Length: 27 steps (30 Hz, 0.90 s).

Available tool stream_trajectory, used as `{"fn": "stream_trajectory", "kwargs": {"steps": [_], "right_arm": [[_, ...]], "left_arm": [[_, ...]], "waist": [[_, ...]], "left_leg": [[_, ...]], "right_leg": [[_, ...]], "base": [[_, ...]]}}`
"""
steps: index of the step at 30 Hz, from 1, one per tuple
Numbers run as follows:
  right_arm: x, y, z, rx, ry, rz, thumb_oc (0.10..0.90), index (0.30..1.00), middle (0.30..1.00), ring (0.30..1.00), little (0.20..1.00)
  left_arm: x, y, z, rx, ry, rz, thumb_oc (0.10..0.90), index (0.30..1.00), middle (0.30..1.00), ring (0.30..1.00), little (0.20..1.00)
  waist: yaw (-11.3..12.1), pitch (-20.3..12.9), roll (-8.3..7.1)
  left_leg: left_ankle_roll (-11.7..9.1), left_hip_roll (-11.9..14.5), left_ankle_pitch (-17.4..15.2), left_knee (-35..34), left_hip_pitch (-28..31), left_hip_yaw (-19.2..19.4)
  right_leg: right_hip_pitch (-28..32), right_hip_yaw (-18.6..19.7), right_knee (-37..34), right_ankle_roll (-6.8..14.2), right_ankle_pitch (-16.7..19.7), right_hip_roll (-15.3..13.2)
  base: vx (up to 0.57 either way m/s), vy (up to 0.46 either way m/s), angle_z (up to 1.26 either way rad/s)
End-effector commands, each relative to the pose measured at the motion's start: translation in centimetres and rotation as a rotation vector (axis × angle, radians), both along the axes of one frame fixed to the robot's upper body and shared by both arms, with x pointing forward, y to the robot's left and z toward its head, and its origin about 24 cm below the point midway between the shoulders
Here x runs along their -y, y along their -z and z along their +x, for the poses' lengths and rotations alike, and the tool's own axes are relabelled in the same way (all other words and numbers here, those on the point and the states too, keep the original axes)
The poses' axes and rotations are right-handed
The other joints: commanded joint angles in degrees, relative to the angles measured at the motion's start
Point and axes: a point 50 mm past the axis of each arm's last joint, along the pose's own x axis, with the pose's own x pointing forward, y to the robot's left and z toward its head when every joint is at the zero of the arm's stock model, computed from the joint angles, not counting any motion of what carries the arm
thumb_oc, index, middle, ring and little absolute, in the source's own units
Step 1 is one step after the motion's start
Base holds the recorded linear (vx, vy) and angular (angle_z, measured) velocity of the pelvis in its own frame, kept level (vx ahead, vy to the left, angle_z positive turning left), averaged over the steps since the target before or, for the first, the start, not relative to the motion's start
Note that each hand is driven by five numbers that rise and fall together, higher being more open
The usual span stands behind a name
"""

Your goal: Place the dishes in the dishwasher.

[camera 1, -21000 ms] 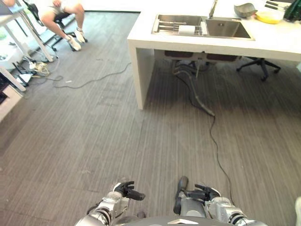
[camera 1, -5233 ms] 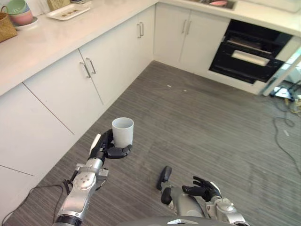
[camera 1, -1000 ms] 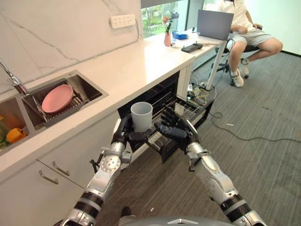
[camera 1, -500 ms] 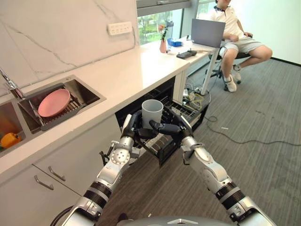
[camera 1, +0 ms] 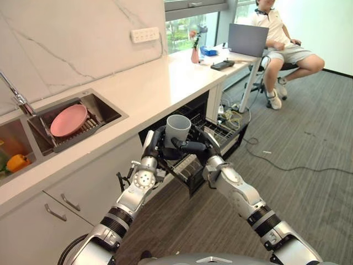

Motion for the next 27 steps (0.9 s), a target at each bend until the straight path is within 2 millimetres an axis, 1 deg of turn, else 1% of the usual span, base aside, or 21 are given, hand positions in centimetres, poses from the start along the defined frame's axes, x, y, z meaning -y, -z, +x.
{"fn": "stream_trajectory", "kwargs": {"steps": [1,6,10,11,13,14,15,16,18,19,20,21,22,23,27], "right_arm": [[-5.7,-8.3,2.3,0.278,-0.124,0.168,0.8,0.9,0.9,0.9,0.9],[-7.7,-9.6,2.3,0.291,-0.126,0.195,0.8,0.9,0.9,0.9,0.9],[-9.3,-10.9,2.4,0.304,-0.121,0.224,0.8,0.9,0.9,0.9,0.9],[-9.3,-10.9,2.4,0.304,-0.121,0.224,0.8,0.9,0.9,0.9,0.9],[-10.2,-12.2,2.2,0.305,-0.11,0.285,0.8,0.9,0.9,0.9,0.9],[-10.2,-12.2,2.2,0.306,-0.11,0.285,0.8,0.9,0.9,0.9,0.9],[-10.4,-12.7,2.3,0.312,-0.099,0.307,0.8,0.9,0.9,0.9,0.9],[-10.5,-13.6,2.6,0.322,-0.065,0.33,0.8,0.9,0.9,0.9,0.9],[-10.5,-14.1,2.8,0.328,-0.046,0.343,0.8,0.9,0.9,0.9,0.9],[-10.5,-14.5,2.9,0.335,-0.028,0.353,0.8,0.9,0.9,0.9,0.9],[-10.5,-15.5,3.1,0.357,0.014,0.38,0.593,0.589,0.589,0.589,0.589],[-10.4,-15.5,3.1,0.358,0.014,0.38,0.569,0.554,0.554,0.554,0.554],[-10.4,-15.9,3.2,0.366,0.037,0.387,0.471,0.406,0.406,0.406,0.406],[-10.4,-16.4,3.3,0.375,0.059,0.402,0.4,0.3,0.3,0.3,0.3],[-10.5,-17.3,3.3,0.39,0.115,0.436,0.4,0.3,0.3,0.3,0.3]], "left_arm": [[5.4,-8.3,4.6,0.33,0.137,0.017,0.4,0.3,0.3,0.3,0.3],[7.4,-8.8,4.6,0.358,0.17,0.035,0.4,0.3,0.3,0.3,0.3],[9.7,-9.6,4.3,0.387,0.231,0.013,0.4,0.3,0.3,0.3,0.3],[9.7,-9.6,4.3,0.387,0.231,0.013,0.4,0.3,0.3,0.3,0.3],[11.0,-10.4,4.0,0.429,0.256,0.025,0.4,0.3,0.3,0.3,0.3],[11.0,-10.4,4.0,0.429,0.256,0.025,0.4,0.3,0.3,0.3,0.3],[11.3,-10.6,4.1,0.438,0.254,0.023,0.4,0.3,0.3,0.3,0.3],[12.4,-11.2,4.0,0.462,0.263,0.024,0.4,0.3,0.3,0.3,0.3],[12.7,-11.5,4.0,0.476,0.263,0.027,0.4,0.3,0.3,0.3,0.3],[13.3,-11.8,3.9,0.49,0.272,0.029,0.4,0.3,0.3,0.3,0.3],[14.4,-12.4,3.6,0.524,0.289,0.03,0.4,0.3,0.3,0.3,0.3],[14.4,-12.5,3.6,0.525,0.29,0.03,0.4,0.3,0.3,0.3,0.3],[14.9,-12.8,3.5,0.541,0.294,0.027,0.4,0.3,0.3,0.3,0.3],[15.3,-13.0,3.3,0.552,0.299,0.023,0.4,0.3,0.3,0.3,0.3],[16.5,-13.2,2.9,0.582,0.311,0.035,0.4,0.3,0.3,0.3,0.3]], "waist": [[2.19,0.43,0.32],[3.24,1.17,0.23],[4.37,2.61,-0.04],[4.37,2.6,-0.05],[5.3,3.82,-0.44],[5.29,3.8,-0.46],[5.52,4.12,-0.55],[5.84,4.78,-0.81],[5.97,4.96,-0.93],[6.1,5.15,-1.05],[6.26,5.57,-1.2],[6.27,5.6,-1.23],[6.33,5.89,-1.26],[6.46,6.13,-1.4],[6.84,6.71,-1.82]], "left_leg": [[2.2,-4.01,-9.28,0.32,2.75,-2.9],[2.23,-4.07,-8.79,0.32,1.27,-3.75],[2.16,-4.12,-7.82,0.32,-1.24,-4.88],[2.16,-4.12,-7.82,0.32,-1.27,-4.89],[1.95,-4.01,-6.91,0.32,-3.48,-5.78],[1.95,-4.02,-6.89,0.32,-3.56,-5.82],[1.9,-4.02,-6.67,0.32,-4.07,-6.09],[1.83,-4.06,-6.28,0.32,-5.05,-6.65],[1.84,-4.09,-6.18,0.32,-5.43,-6.83],[1.88,-4.14,-6.08,0.32,-5.85,-7.08],[1.92,-4.19,-5.96,0.32,-6.49,-7.35],[1.92,-4.2,-5.94,0.32,-6.54,-7.38],[1.98,-4.26,-5.93,0.32,-6.89,-7.45],[2.04,-4.27,-5.93,0.32,-7.09,-7.51],[2.35,-4.46,-6.09,0.32,-7.32,-7.2]], "right_leg": [[-3.22,-1.59,0.74,-1.84,-2.1,0.29],[-4.11,-1.86,0.74,-1.89,-1.89,0.41],[-5.76,-2.31,0.74,-1.84,-1.46,0.59],[-5.78,-2.32,0.74,-1.84,-1.46,0.58],[-7.2,-3.12,0.74,-1.83,-1.18,0.9],[-7.25,-3.16,0.74,-1.83,-1.17,0.9],[-7.51,-3.36,0.74,-1.82,-1.13,0.96],[-7.97,-3.83,0.74,-1.7,-1.12,0.87],[-8.19,-4.05,0.74,-1.67,-1.07,0.86],[-8.43,-4.28,0.74,-1.61,-0.97,0.81],[-8.86,-4.76,0.74,-1.45,-0.78,0.64],[-8.89,-4.78,0.74,-1.44,-0.77,0.62],[-9.12,-4.95,0.74,-1.34,-0.62,0.56],[-9.46,-4.97,0.74,-1.25,-0.47,0.46],[-9.95,-4.92,0.74,-1.01,-0.08,0.08]], "base": [[0.0,0.0,0.0],[0.0,0.011,0.01],[-0.04,0.021,0.06],[-0.05,0.027,0.13],[-0.07,0.024,0.13],[-0.04,0.02,0.14],[-0.04,0.027,0.23],[-0.04,0.027,0.22],[-0.03,0.017,0.12],[-0.04,0.043,0.16],[-0.03,0.04,0.18],[-0.04,0.041,0.17],[-0.02,0.027,0.08],[-0.03,0.038,0.05],[-0.01,0.038,0.01]]}}
